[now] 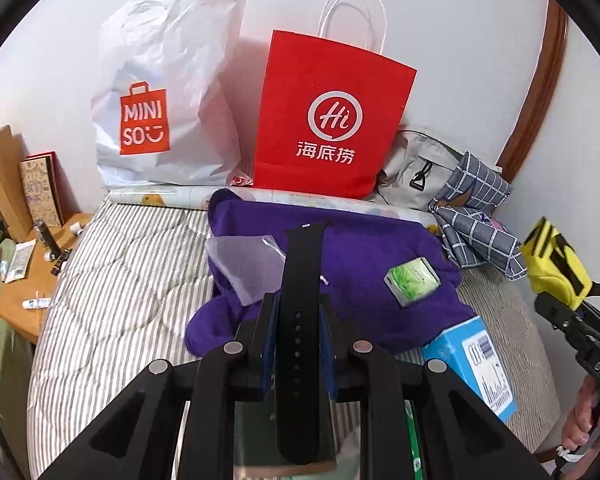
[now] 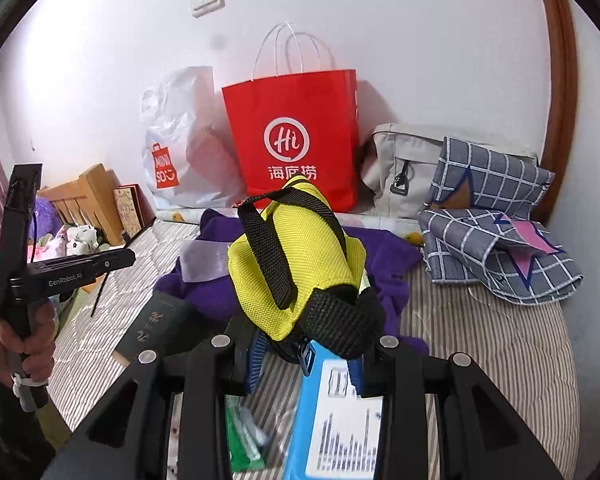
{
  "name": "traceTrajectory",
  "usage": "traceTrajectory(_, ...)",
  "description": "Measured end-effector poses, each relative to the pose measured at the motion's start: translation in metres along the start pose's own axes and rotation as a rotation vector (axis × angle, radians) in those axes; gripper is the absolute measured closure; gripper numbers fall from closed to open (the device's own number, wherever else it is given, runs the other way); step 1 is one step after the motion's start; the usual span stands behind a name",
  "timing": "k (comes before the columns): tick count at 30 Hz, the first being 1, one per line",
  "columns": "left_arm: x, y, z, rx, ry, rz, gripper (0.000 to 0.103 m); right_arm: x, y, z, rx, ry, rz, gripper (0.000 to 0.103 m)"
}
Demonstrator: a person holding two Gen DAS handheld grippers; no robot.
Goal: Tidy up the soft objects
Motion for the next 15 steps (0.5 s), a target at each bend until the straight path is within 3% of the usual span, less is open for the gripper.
traceTrajectory(15, 0.015, 0.03, 0.053, 0.052, 0.022, -0.016, 0.084, -0.019, 0.031, 0.076, 0.079, -0.011, 0.001, 0.069)
Point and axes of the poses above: each gripper's, at about its wrist camera, not at the fingertips, and z roughly the way its jaws point, x to its left, y to its top, the point moved 5 cm from there along z, roughly the way its jaws point, and after that the axes turned 3 degrees about x, right-handed, at the moved point
